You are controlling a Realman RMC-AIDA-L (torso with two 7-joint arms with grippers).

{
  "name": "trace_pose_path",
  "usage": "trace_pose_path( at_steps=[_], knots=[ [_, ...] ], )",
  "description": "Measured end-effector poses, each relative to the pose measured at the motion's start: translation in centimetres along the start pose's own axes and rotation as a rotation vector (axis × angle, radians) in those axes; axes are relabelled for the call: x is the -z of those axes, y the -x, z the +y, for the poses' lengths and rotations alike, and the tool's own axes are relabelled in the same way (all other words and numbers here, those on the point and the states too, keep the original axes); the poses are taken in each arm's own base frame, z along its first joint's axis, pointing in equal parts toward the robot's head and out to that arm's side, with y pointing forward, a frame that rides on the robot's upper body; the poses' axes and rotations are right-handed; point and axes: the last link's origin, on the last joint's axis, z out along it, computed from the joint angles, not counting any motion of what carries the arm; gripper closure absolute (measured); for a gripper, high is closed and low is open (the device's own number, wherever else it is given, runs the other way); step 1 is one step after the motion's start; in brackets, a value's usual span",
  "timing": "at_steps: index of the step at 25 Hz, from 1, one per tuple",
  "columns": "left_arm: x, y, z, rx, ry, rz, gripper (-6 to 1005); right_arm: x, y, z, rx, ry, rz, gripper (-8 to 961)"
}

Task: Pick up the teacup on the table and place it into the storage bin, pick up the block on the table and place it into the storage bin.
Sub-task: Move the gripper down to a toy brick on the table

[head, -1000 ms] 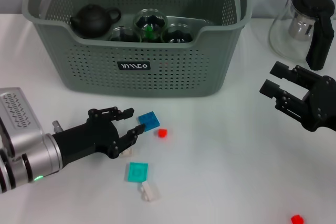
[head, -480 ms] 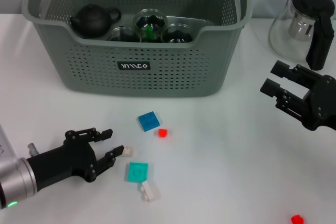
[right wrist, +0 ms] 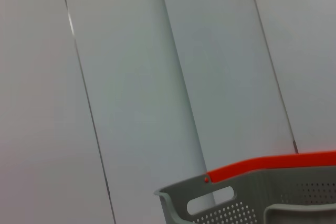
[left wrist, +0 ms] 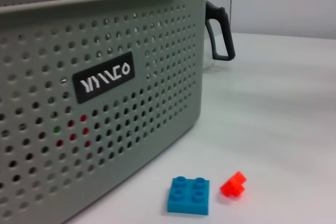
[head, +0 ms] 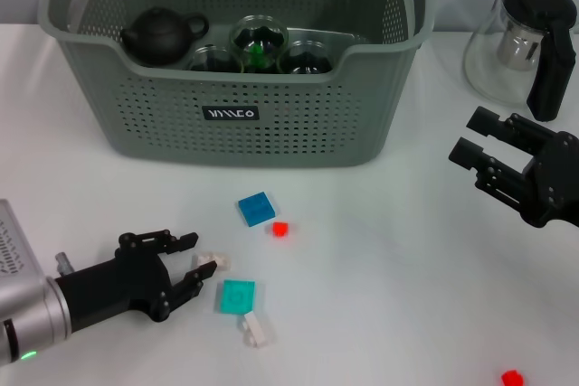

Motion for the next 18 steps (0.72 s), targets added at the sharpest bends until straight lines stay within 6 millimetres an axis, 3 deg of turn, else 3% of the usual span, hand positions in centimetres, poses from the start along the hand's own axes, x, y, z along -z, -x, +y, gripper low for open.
trace_pose_path(
  at_steps=[18],
  knots=[
    [-1.3, -0.2, -0.1, -0.039, 0.005, -0.010, 585, -0.1, 0.1, -0.1, 0.000, 0.001, 0.002, 377]
  ],
)
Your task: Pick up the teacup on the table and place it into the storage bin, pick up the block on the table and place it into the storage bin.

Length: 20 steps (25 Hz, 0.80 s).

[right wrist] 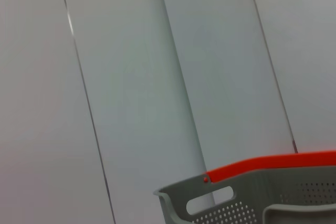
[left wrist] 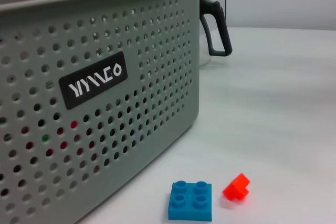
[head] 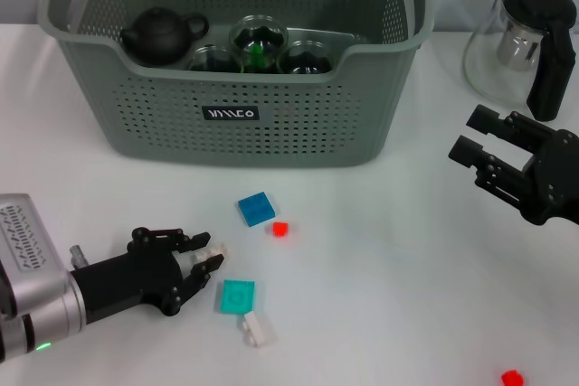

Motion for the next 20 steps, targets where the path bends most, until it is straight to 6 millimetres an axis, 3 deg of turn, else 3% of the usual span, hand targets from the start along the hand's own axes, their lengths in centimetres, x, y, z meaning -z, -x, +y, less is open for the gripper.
trace_pose_path(
  at_steps=[5, 13, 18, 20],
  knots=[
    [0.0, -0.1, -0.2, -0.003, 0.003, -0.002, 710, -0.1, 0.1, -0.1, 0.003, 0.003, 0.000, 377],
    [0.2, -0.4, -1.0, 0.053, -0.009, -0.007, 814, -0.2, 0.2, -0.1, 0.004, 0.005, -0.003, 377],
    [0.8, -1.1, -1.5, 0.102, 0.000, 0.016, 813, -0.3, 0.3, -0.1, 0.004, 0.006, -0.006, 377],
    [1.6, -2.5, -1.6, 0.128, 0.045, 0.079, 813, -0.3, 0.3, -0.1, 0.004, 0.006, -0.007, 377]
  ],
)
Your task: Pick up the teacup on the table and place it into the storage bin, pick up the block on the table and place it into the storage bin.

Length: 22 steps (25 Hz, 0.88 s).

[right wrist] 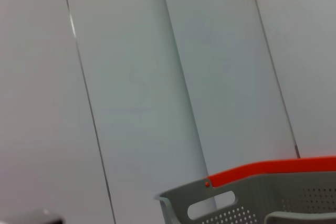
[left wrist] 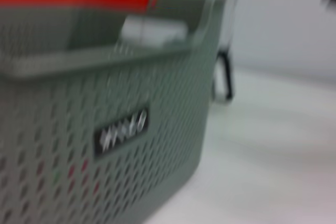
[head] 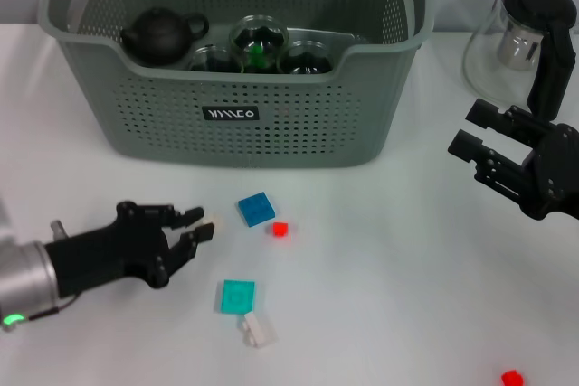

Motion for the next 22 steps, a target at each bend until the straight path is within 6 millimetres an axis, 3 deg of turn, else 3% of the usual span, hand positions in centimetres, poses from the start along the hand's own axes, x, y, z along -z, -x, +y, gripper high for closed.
trace_pose_path(
  at_steps=[6, 10, 16, 19, 22],
  knots=[
    [2.8, -7.5, -0.7, 0.014, 0.184, 0.286, 811, 0.0, 0.0, -0.1, 0.000, -0.004, 0.001, 377],
    [2.6, -13.5, -3.0, 0.044, 0.234, 0.385, 811, 0.0, 0.0, -0.1, 0.000, -0.005, 0.002, 377],
    [-2.1, -20.5, -8.3, 0.089, 0.107, 0.338, 810, -0.2, -0.3, 0.0, -0.005, -0.004, 0.012, 377],
    [-5.3, -21.8, -9.3, 0.057, 0.038, 0.252, 809, -0.3, -0.4, 0.1, -0.006, -0.003, 0.014, 377],
    [-8.3, -21.4, -9.8, 0.007, -0.079, 0.156, 808, -0.3, -0.4, 0.1, -0.007, -0.002, 0.014, 377]
  ],
)
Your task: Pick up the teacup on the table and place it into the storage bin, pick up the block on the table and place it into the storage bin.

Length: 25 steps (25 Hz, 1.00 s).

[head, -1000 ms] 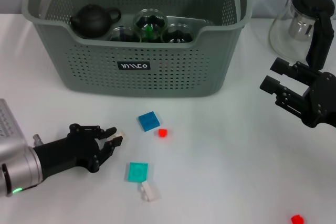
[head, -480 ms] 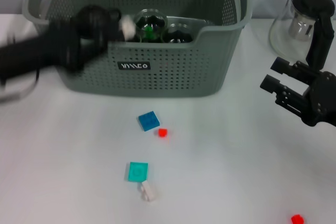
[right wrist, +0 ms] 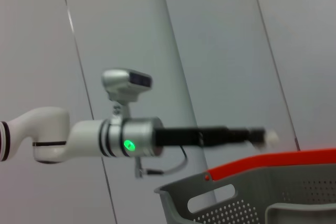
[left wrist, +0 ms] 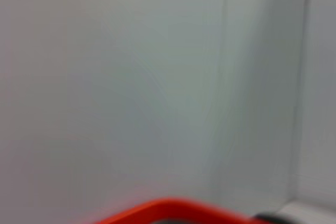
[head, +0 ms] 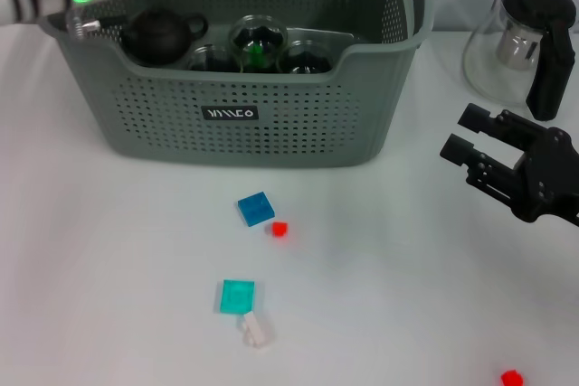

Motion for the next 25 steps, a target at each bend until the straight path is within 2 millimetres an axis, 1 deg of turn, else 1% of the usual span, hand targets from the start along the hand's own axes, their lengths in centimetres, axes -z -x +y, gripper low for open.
trace_pose_path(
  at_steps=[4, 8, 12, 14, 17, 20, 22, 24, 25],
  knots=[
    [-1.9, 1.8, 0.0, -0.036, -0.114, -0.082, 808, 0.0, 0.0, 0.0, 0.000, 0.001, -0.002, 377],
    [-2.2, 2.5, 0.5, -0.013, -0.114, -0.106, 807, 0.1, 0.1, 0.0, 0.000, -0.001, -0.007, 377],
    [-2.1, 2.9, 0.4, 0.016, -0.123, -0.126, 806, 0.2, 0.1, 0.0, 0.000, -0.003, -0.009, 377],
    [-1.9, 2.7, 0.3, 0.015, -0.123, -0.119, 723, 0.2, 0.1, 0.0, 0.001, -0.003, -0.010, 377],
    [-0.4, 2.2, 0.4, 0.032, -0.112, -0.067, 599, 0.1, 0.2, 0.0, 0.001, -0.002, -0.010, 377],
    [2.5, 2.2, 1.2, 0.093, -0.048, 0.038, 537, 0.2, 0.1, 0.0, 0.000, -0.004, -0.011, 377],
    [5.1, 3.3, 2.0, 0.100, 0.016, 0.111, 495, 0.3, 0.1, 0.0, 0.000, -0.006, -0.011, 377],
    [7.0, 4.8, 3.1, 0.062, 0.069, 0.147, 454, 0.3, 0.1, 0.0, 0.000, -0.007, -0.012, 377],
    [8.1, 6.0, 3.9, 0.025, 0.101, 0.161, 433, 0.3, 0.1, 0.0, 0.000, -0.007, -0.012, 377]
  ],
)
